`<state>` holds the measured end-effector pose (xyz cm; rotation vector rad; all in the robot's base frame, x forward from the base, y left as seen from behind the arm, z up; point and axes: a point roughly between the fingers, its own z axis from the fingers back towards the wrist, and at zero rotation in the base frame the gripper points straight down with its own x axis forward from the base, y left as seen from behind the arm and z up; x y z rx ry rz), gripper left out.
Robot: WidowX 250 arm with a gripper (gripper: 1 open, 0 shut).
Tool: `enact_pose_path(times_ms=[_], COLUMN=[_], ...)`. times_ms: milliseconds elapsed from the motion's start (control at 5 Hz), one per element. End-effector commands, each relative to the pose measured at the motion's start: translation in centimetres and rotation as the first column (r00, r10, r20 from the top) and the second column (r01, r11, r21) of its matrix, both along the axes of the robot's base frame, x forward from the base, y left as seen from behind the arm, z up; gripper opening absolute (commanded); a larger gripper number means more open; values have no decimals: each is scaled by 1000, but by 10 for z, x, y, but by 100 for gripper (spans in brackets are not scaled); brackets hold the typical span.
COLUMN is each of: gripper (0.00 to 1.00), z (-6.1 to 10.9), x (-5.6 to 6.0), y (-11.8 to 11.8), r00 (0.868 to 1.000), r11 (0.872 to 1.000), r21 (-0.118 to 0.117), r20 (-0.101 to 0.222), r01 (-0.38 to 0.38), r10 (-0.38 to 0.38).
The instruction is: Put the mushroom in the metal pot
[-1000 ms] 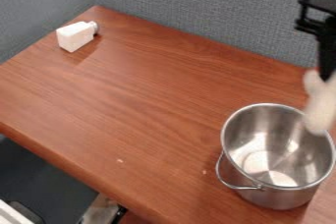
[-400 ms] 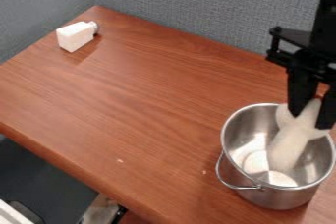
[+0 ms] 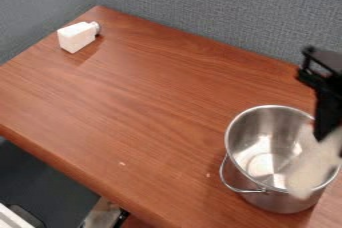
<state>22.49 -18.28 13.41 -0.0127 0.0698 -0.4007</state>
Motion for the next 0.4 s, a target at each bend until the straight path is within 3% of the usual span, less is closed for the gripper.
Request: enact_pose_path(times_ms=[0, 200], gripper=[0, 0], z=[-2, -17], x=[3, 6], y=[12, 22], r00=[997, 989], r11=[997, 988], r21=[-46, -64], r20=[52, 68], r01=[68, 138], r10=[-65, -134])
